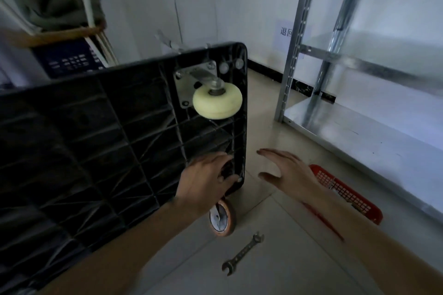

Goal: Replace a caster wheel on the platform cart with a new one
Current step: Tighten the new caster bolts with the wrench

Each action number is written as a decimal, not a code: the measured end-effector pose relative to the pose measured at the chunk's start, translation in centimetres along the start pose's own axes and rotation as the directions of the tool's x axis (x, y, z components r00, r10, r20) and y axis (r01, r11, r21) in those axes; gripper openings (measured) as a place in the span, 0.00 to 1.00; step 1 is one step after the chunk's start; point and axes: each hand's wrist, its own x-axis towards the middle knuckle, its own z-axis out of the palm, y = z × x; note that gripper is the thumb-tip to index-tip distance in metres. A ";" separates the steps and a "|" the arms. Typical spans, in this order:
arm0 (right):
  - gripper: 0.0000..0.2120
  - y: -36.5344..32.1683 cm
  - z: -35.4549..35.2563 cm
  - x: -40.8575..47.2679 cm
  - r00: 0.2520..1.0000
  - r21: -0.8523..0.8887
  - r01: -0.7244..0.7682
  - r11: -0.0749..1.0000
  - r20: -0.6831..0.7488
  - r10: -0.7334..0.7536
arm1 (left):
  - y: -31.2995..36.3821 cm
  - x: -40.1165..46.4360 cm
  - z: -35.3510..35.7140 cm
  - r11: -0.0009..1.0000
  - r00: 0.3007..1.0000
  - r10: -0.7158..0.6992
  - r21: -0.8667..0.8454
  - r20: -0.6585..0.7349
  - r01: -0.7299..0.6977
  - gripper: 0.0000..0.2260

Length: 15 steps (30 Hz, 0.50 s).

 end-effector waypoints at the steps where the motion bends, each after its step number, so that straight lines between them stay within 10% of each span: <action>1: 0.31 -0.4 -1.6 0.7 1.000 -0.005 0.020 1.000 -0.016 -0.020 | 0.1 0.3 -2.1 1.000 0.999 0.016 0.012 -0.036 -0.016 0.21; 15: 0.30 -9.4 -15.0 7.1 0.961 -0.036 0.218 0.975 -0.169 -0.221 | -1.1 2.6 -21.7 0.968 0.937 0.116 0.248 -0.329 -0.033 0.20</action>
